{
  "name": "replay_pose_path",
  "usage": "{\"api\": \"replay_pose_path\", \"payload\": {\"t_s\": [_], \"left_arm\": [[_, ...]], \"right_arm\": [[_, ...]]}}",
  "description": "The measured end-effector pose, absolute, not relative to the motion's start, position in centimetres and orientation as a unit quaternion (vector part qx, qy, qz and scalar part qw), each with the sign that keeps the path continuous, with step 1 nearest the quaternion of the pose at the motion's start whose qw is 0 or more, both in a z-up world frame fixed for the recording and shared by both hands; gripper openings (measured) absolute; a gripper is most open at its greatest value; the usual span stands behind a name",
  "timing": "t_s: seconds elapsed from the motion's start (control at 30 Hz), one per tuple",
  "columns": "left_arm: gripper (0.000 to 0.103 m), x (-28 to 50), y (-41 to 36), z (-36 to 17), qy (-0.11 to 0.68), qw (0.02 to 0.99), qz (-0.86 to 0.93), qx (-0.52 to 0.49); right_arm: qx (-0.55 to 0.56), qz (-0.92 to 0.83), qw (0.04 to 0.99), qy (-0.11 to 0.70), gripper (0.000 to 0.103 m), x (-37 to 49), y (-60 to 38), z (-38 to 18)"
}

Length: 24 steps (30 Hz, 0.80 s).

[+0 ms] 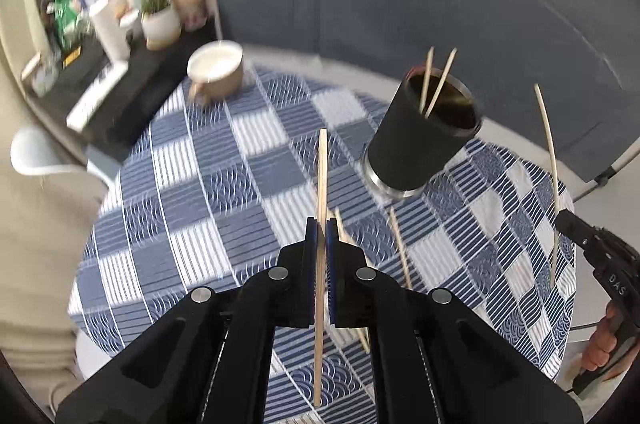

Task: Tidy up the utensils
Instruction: 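Raise the left tool's skewer above the cup while the right tool raises its skewer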

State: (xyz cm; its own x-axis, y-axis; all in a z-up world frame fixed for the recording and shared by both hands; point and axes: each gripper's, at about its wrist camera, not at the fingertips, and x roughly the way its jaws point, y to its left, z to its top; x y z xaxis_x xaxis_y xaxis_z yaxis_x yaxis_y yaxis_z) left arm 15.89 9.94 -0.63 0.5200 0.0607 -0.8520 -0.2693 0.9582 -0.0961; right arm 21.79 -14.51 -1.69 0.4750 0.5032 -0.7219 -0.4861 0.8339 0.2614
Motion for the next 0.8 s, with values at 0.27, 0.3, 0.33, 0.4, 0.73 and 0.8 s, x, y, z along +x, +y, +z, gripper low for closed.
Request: {"api": "replay_pose_path", "payload": {"t_s": [0.27, 0.3, 0.33, 0.4, 0.73, 0.8], "left_arm": [[0.005, 18.5, 8.1, 5.4, 0.426, 0.899, 0.081, -0.068], [0.004, 18.8, 7.8, 5.9, 0.420, 0.902, 0.077, -0.065], [0.005, 19.1, 7.6, 6.3, 0.415, 0.905, 0.073, -0.061], [0.005, 20.0, 6.9, 7.3, 0.403, 0.912, 0.065, -0.050], [0.005, 23.8, 4.9, 9.5, 0.350, 0.935, -0.026, -0.051], [0.005, 24.6, 5.0, 9.7, 0.344, 0.936, -0.042, -0.061]], "right_arm": [[0.007, 0.344, 0.882, 0.321, 0.005, 21.4, -13.0, 5.2], [0.010, 0.348, 0.885, 0.307, 0.005, 21.5, -12.9, 6.1], [0.013, 0.352, 0.887, 0.300, 0.005, 21.6, -12.9, 6.5], [0.019, 0.359, 0.891, 0.279, 0.005, 21.8, -12.9, 7.6], [0.058, 0.397, 0.886, 0.233, 0.005, 25.4, -11.8, 8.5], [0.074, 0.407, 0.881, 0.228, 0.005, 26.3, -11.7, 8.2]]}}
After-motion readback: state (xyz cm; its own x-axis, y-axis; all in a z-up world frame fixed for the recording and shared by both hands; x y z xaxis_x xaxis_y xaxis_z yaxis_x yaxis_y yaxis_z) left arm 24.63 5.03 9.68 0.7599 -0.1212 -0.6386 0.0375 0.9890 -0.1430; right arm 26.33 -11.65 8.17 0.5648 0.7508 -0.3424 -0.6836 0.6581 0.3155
